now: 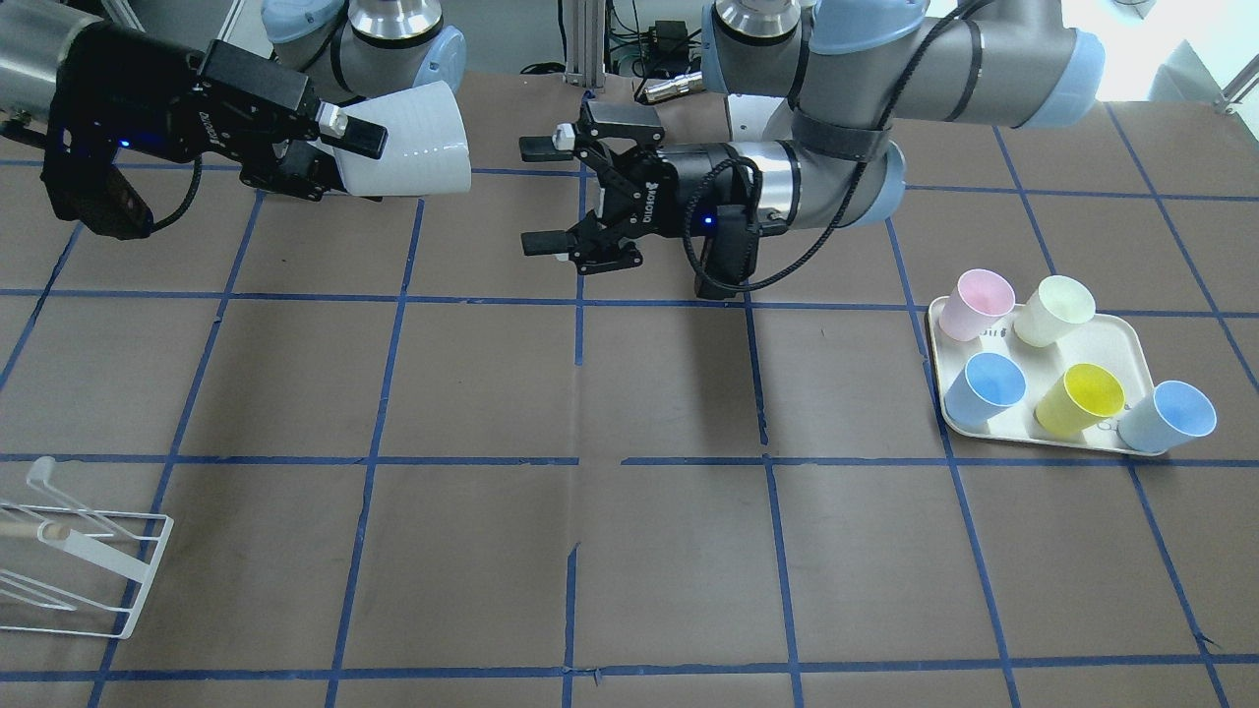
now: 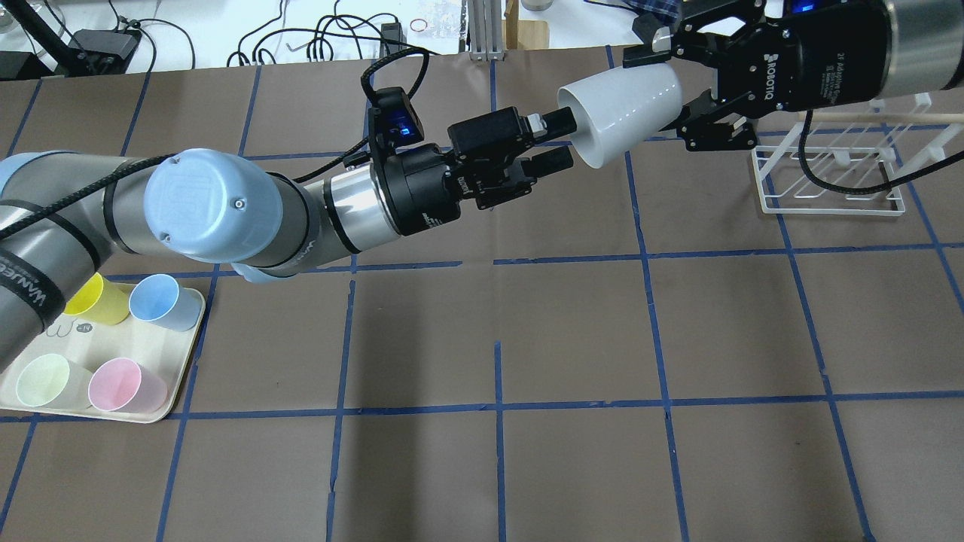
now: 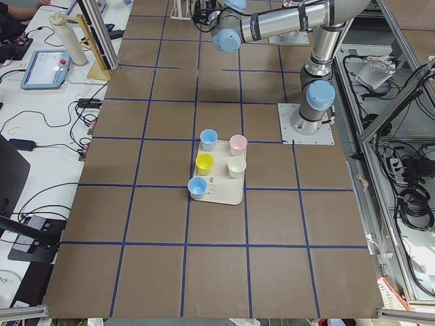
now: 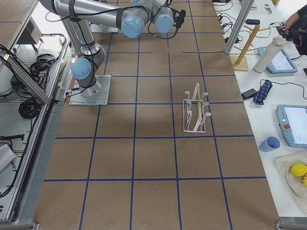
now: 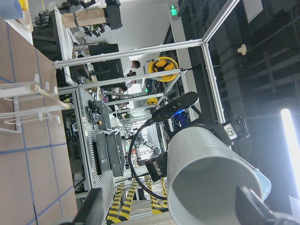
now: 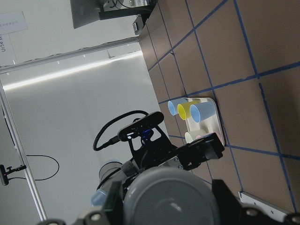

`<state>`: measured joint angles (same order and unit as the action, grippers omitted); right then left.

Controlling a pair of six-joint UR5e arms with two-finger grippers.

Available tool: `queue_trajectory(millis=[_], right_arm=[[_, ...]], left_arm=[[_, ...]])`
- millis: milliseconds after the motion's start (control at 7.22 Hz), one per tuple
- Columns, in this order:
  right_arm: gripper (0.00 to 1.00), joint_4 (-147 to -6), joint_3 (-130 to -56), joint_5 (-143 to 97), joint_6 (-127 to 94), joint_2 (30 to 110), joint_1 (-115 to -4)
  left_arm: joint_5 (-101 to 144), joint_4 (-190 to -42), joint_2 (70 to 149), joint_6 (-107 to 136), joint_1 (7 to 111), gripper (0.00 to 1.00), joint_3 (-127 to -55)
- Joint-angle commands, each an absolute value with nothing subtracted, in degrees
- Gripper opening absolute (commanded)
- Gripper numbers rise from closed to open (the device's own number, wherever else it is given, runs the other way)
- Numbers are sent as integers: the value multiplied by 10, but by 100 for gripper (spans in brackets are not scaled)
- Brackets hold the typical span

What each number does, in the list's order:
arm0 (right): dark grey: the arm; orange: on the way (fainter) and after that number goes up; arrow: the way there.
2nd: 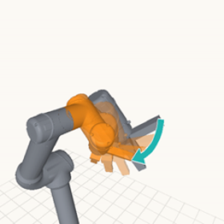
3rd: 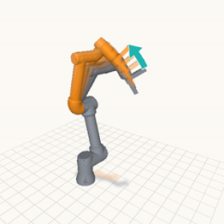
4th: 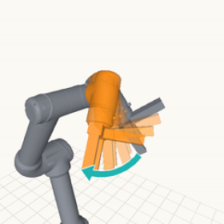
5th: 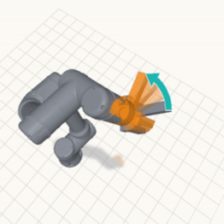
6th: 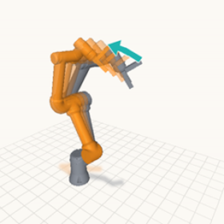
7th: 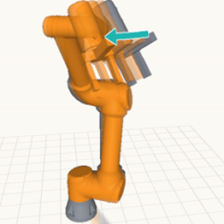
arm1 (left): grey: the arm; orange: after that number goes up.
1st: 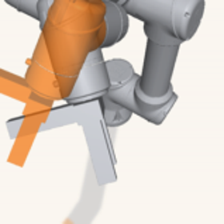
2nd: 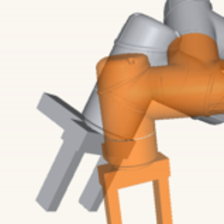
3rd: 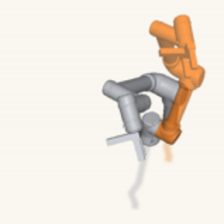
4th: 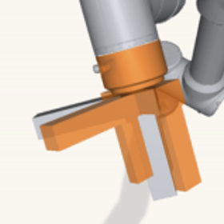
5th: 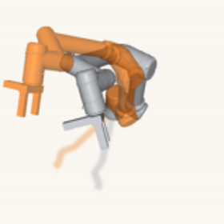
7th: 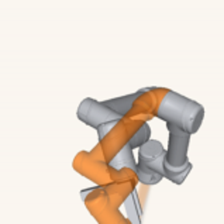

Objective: Transfer IKEA cup to right arm and place on rack

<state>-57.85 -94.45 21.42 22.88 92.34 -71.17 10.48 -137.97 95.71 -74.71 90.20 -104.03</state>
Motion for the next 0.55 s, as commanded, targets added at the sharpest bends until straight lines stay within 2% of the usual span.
queue_trajectory(millis=[0,138,415], right_arm=[[51,-628,-945,257,230,923,-711],[51,-659,-948,306,230,923,-711],[49,-726,-954,430,228,921,-711]], left_arm=[[-48,-1380,970,-718,824,100,-1015],[-99,-1368,978,-659,811,100,-1001],[-174,-1250,991,-522,809,100,-984]])
